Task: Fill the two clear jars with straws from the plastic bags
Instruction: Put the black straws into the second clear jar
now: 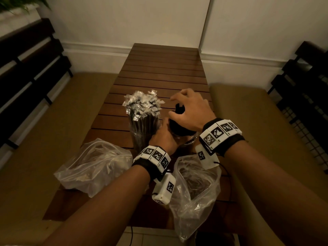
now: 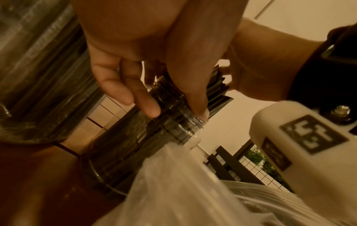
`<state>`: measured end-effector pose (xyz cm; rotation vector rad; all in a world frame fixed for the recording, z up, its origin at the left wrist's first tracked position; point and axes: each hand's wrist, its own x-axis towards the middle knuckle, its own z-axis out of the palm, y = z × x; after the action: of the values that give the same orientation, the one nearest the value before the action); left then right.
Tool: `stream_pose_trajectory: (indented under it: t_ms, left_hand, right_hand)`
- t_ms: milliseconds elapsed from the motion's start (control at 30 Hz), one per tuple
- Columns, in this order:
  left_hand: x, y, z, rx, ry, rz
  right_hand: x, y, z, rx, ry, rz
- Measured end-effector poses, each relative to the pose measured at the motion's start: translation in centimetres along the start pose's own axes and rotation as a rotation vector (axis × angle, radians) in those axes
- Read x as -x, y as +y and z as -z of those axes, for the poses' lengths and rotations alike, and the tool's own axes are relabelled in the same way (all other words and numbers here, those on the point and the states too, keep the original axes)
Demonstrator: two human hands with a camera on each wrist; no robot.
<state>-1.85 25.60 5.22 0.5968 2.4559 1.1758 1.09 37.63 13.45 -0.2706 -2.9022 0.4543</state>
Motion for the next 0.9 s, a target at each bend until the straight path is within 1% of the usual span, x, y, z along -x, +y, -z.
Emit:
stream_pose_trajectory:
  t_ms: [67,133,300,567,600,700,767,833,867,900]
  left_hand:
    - [0.0,0.1,0.1,-0.014,0.002,0.011]
    - [0.0,0.2,0.2,-0.032,-0.014,0.025]
    - [0.2,0.3,0.2,-0.049,-0.002,0.018]
    - [0.2,0.2,0.2,-0.066,-0.003,0.005]
    - [0.3,0.2,0.2,-0.075,0.0,0.001]
    - [0.2,0.2,0.2,-0.085,0.005,-0.001]
    - [0.2,0.1,0.1,-0.097,0.003,0.001]
    - [0.1,0.1,0.1,-0.112,0.008,0.012]
    - [0.0,0.1,0.0,-0.119,0.012,0.018]
    - [0.0,0.1,0.0,-0.126,0.014,0.022]
  right_hand:
    - [0.2,0.2,-1.0,0.074,-0.126,-0.008]
    - [0.5,0.4,-1.8,0.11,-0.172,-0.023]
    - [0.5,0.2,-2.2,0.088,-0.096,-0.038]
    - [0.2,0.0,-1.4,0.005,0.07,-0.009]
    - [0.5,0.1,-1.6,0.012,0.068,-0.002]
    - [1.1,0.2,-2.3,0.067,-0.001,0.0]
    - [1.2,0.3,-2.2,0.057,0.019,-0.013]
    - [1.3,0.4,-2.1,0.054,0.087,-0.017]
    - [1.4,0.5,-2.0,0.064,0.091,-0.014]
    - [1.4,0.6,-2.0,0.073,0.056,-0.015]
